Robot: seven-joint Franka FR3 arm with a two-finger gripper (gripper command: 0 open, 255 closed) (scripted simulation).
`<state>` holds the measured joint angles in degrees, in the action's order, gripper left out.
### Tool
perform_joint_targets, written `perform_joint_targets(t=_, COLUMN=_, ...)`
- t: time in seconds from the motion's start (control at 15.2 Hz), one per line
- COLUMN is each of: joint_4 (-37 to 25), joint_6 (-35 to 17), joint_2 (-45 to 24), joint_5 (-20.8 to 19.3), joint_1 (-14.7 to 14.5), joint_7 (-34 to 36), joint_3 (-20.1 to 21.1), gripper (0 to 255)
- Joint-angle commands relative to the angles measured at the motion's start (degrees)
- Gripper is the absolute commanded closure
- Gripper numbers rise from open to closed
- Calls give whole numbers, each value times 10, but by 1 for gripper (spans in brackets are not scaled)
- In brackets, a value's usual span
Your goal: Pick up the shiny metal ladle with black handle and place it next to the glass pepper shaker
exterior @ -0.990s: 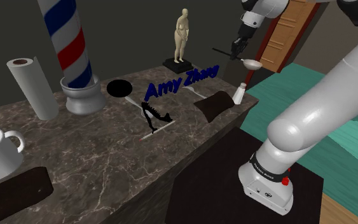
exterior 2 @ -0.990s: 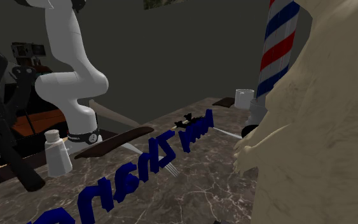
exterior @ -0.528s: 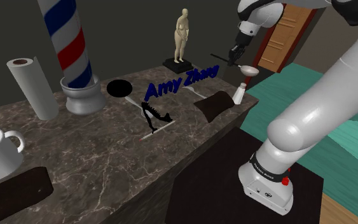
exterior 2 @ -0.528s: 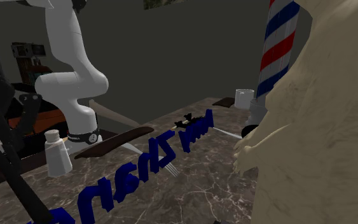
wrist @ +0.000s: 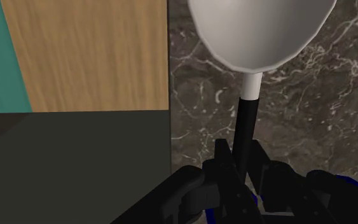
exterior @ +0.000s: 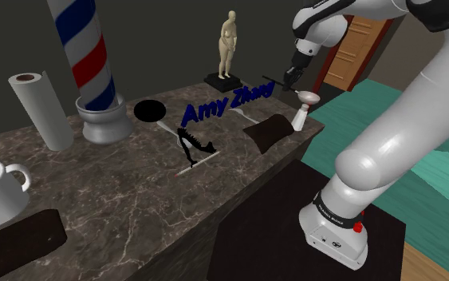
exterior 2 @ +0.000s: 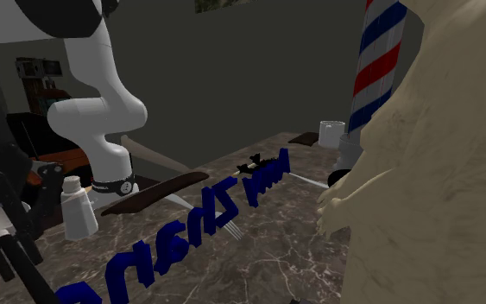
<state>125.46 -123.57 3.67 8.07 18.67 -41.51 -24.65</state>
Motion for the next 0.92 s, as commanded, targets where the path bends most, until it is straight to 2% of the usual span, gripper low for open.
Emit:
perform_joint_targets(t=0.0, joint_4=11, joint_6=-17, joint_2=-7, joint_5=5, joint_1=0, joint_7=-6, joint_3=-1, gripper=255)
perform_joint_targets(t=0.66, joint_4=48, joint_6=-95, joint_2=-57, joint_5=44, joint_1=-1, joint_7=-42, joint_3=-2, gripper=255)
perform_joint_targets(t=0.86, joint_4=48, joint_6=-95, joint_2=-57, joint_5=44, joint_1=-1, joint_7=-42, joint_3=-2, gripper=255)
